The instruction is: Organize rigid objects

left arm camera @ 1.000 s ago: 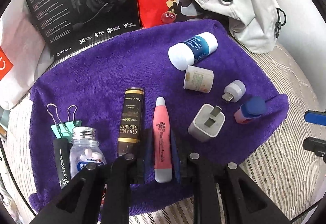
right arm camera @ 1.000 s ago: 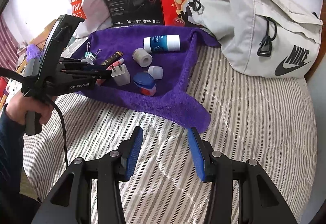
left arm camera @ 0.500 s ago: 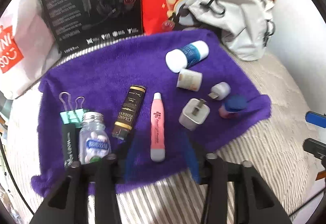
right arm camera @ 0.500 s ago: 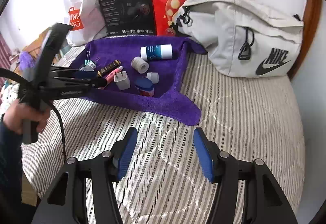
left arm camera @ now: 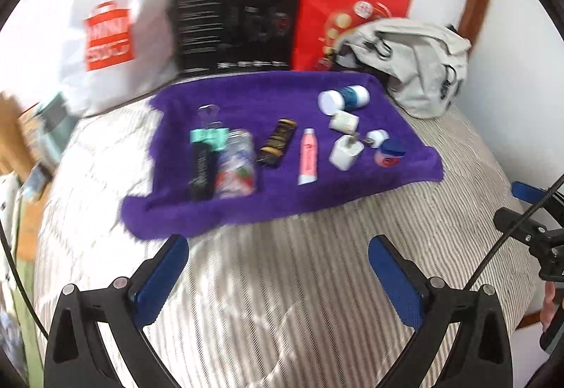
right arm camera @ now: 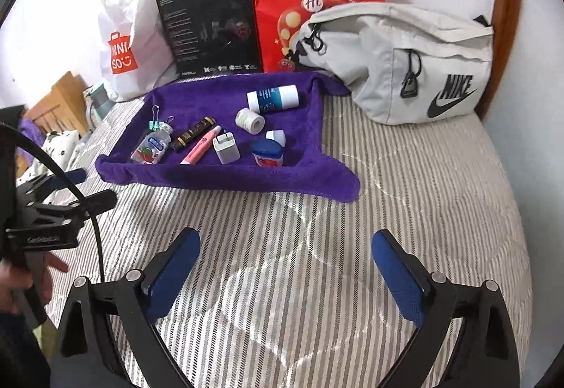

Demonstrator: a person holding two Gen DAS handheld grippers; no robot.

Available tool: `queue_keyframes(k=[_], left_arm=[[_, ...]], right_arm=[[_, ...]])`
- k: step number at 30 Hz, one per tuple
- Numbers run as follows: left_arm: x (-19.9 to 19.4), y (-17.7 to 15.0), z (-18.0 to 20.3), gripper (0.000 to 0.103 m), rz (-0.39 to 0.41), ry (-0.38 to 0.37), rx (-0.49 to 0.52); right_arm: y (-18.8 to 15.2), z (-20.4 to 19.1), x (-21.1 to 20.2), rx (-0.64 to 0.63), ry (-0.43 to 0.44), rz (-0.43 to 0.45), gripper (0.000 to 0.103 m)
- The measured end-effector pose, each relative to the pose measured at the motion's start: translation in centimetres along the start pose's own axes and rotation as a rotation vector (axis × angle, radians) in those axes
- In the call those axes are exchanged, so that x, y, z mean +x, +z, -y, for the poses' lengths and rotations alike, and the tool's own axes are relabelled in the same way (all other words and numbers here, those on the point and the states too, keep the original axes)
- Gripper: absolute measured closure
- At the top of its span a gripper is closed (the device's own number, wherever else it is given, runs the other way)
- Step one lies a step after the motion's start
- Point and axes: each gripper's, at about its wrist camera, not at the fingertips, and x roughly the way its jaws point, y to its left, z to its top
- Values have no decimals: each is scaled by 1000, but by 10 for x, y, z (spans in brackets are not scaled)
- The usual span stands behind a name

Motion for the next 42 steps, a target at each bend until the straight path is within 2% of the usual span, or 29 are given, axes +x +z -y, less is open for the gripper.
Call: queue_keyframes(k=[6, 16, 20, 33, 42], left_arm=[[-21, -20, -13, 0, 25, 4, -67], [-49, -49, -5, 0, 50, 73, -70], [-60, -59, -4, 0, 81, 65, -79], [-78, -70, 0, 0, 92, 135, -37], [-88, -71, 1, 0, 108, 135, -29]], right_arm=[[-13, -9, -14, 24, -47, -3, 0], [-38, -22, -49, 19, -58, 35, 0], [-47, -25, -56, 12, -62, 34, 0], [-59, -24, -68, 33, -77, 50, 0], [-64, -27, -70, 29, -80, 43, 0]])
